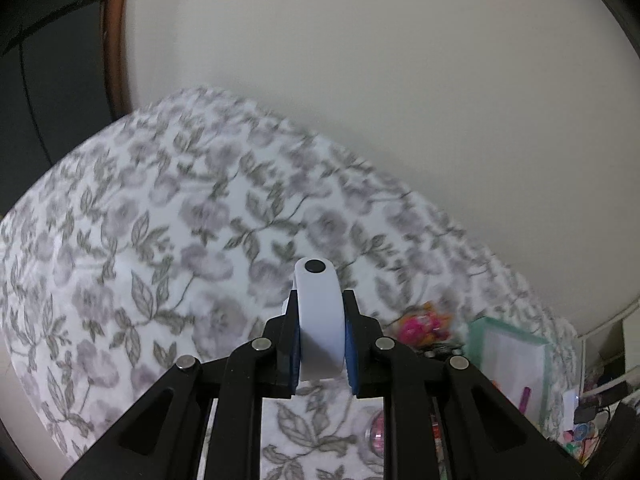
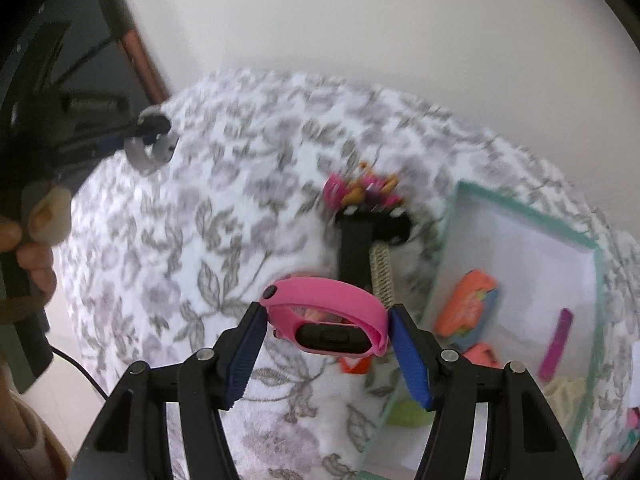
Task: Organize rigid objects
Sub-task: 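Carry the white band and pink strap with both grippers over the tray, then open both grippers to drop the band and strap into the tray, then move both grippers back toward the remaining items on the bed, then grasp the clear ball of orange pieces with the left gripper while the right grasps the red LION bottle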
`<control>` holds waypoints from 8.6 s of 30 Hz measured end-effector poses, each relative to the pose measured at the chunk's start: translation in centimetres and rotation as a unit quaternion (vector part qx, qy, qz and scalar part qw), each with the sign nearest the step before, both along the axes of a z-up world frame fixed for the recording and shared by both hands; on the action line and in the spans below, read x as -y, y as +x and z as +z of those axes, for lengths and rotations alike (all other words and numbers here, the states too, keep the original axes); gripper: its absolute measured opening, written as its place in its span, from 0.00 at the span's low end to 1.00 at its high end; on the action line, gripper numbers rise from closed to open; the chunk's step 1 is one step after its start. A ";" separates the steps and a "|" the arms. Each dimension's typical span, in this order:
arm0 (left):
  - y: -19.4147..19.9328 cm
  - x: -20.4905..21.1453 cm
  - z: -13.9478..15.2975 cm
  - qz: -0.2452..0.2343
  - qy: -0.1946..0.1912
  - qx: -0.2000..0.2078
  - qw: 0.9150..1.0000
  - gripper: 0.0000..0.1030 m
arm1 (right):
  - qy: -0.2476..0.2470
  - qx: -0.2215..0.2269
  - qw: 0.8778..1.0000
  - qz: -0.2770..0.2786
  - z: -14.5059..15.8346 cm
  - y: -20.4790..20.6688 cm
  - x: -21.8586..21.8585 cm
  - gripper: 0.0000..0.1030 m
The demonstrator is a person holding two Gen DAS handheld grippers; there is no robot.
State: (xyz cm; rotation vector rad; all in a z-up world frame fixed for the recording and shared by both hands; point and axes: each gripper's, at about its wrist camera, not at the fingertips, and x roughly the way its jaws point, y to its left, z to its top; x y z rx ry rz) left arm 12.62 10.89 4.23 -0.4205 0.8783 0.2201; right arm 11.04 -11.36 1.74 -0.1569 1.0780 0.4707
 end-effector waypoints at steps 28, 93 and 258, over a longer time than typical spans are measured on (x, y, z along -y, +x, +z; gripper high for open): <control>1.2 23.3 1.2 -0.278 0.037 -0.001 0.960 0.18 | -0.007 0.062 0.959 -0.277 4.3 1.8 21.1 0.63; 3.9 25.3 -6.1 -0.261 0.056 -0.053 0.962 0.68 | -0.099 0.052 0.958 -0.264 -2.5 3.8 19.9 0.81; 1.6 11.2 -13.2 -0.146 0.053 -0.265 0.952 0.71 | -0.081 -0.055 0.995 0.012 -9.3 0.9 -1.4 0.29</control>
